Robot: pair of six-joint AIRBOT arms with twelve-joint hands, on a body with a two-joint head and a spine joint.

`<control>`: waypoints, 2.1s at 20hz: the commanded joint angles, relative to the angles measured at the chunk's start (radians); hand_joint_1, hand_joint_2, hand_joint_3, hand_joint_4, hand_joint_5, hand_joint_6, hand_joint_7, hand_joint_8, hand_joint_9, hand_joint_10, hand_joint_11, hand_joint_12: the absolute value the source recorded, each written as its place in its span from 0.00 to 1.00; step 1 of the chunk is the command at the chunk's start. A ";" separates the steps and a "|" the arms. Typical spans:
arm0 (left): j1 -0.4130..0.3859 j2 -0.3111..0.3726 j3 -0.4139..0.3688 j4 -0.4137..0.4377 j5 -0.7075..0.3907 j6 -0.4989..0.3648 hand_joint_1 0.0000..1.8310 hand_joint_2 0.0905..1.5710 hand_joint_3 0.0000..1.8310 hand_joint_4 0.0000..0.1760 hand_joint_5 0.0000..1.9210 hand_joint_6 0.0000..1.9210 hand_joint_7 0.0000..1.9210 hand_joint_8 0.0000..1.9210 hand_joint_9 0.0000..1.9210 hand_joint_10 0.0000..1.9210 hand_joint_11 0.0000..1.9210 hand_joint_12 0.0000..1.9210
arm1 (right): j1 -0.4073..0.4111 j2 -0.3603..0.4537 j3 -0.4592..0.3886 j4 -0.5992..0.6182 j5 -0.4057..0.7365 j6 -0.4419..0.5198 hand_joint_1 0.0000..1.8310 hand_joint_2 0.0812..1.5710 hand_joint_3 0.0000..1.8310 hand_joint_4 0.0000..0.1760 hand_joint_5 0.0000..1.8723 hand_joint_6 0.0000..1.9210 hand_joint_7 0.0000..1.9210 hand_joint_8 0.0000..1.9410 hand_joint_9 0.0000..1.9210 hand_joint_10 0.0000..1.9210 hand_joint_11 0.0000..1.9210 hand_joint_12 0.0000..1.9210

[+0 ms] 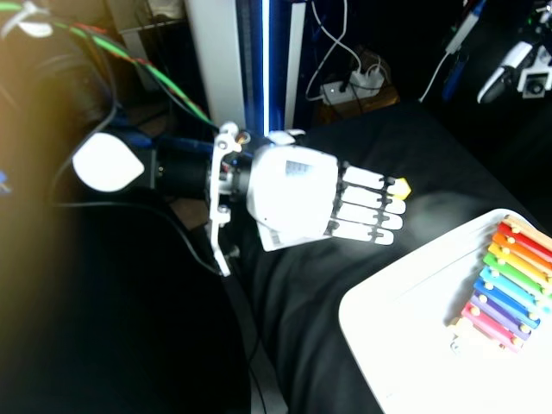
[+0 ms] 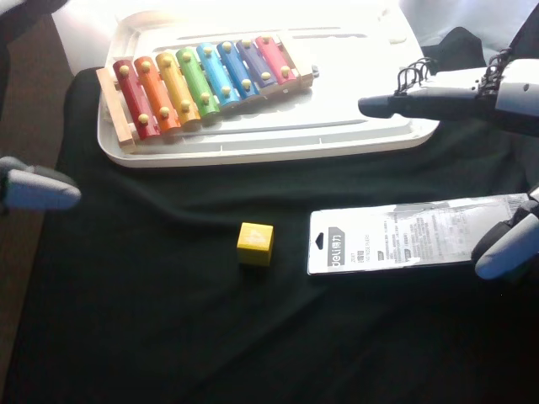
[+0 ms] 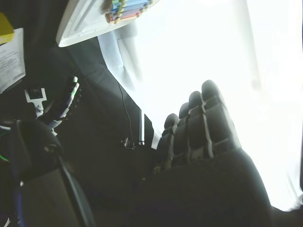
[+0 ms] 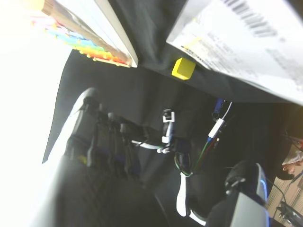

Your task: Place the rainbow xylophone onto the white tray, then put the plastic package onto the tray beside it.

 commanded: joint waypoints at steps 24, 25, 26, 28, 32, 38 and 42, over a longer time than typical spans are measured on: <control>-0.081 0.063 -0.073 0.056 -0.097 0.000 0.50 0.35 0.00 0.14 0.02 0.00 0.07 0.00 0.09 0.00 0.10 0.03 | 0.013 -0.003 -0.011 0.076 0.090 0.006 0.37 0.34 0.00 0.05 0.04 0.00 0.05 0.00 0.04 0.00 0.07 0.00; -0.036 0.081 -0.095 0.031 -0.135 0.009 0.45 0.37 0.00 0.15 0.02 0.00 0.06 0.00 0.08 0.00 0.11 0.03 | 0.013 -0.004 -0.011 0.076 0.090 0.006 0.37 0.34 0.00 0.06 0.04 0.00 0.05 0.00 0.04 0.00 0.06 0.00; 0.024 0.098 -0.117 0.002 -0.190 0.010 0.45 0.37 0.00 0.15 0.02 0.00 0.06 0.00 0.08 0.00 0.11 0.03 | 0.013 -0.004 -0.011 0.077 0.090 0.006 0.37 0.34 0.00 0.06 0.04 0.00 0.05 0.00 0.04 0.00 0.06 0.00; 0.139 0.122 -0.153 -0.059 -0.285 0.016 0.45 0.37 0.00 0.00 0.03 0.00 0.05 0.00 0.07 0.00 0.10 0.03 | 0.013 -0.004 -0.011 0.077 0.090 0.006 0.37 0.34 0.00 0.06 0.04 0.00 0.05 0.00 0.05 0.00 0.08 0.01; 0.445 0.149 -0.245 -0.243 -0.557 0.026 0.46 0.38 0.00 0.01 0.02 0.00 0.06 0.01 0.06 0.01 0.06 0.01 | 0.013 -0.004 -0.012 0.075 0.090 0.006 0.35 0.35 0.00 0.02 0.04 0.00 0.06 0.01 0.06 0.01 0.11 0.02; 0.600 0.172 -0.281 -0.338 -0.650 0.004 0.48 0.39 0.01 0.09 0.01 0.00 0.05 0.00 0.05 0.00 0.07 0.02 | 0.013 -0.003 -0.015 0.073 0.089 0.006 0.35 0.34 0.00 0.00 0.05 0.00 0.08 0.01 0.09 0.01 0.13 0.03; 0.599 0.171 -0.276 -0.337 -0.650 0.004 0.47 0.40 0.00 0.02 0.01 0.00 0.06 0.00 0.06 0.00 0.07 0.02 | 0.013 0.004 -0.014 0.056 0.083 0.015 0.32 0.33 0.00 0.24 0.04 0.00 0.07 0.00 0.08 0.00 0.12 0.02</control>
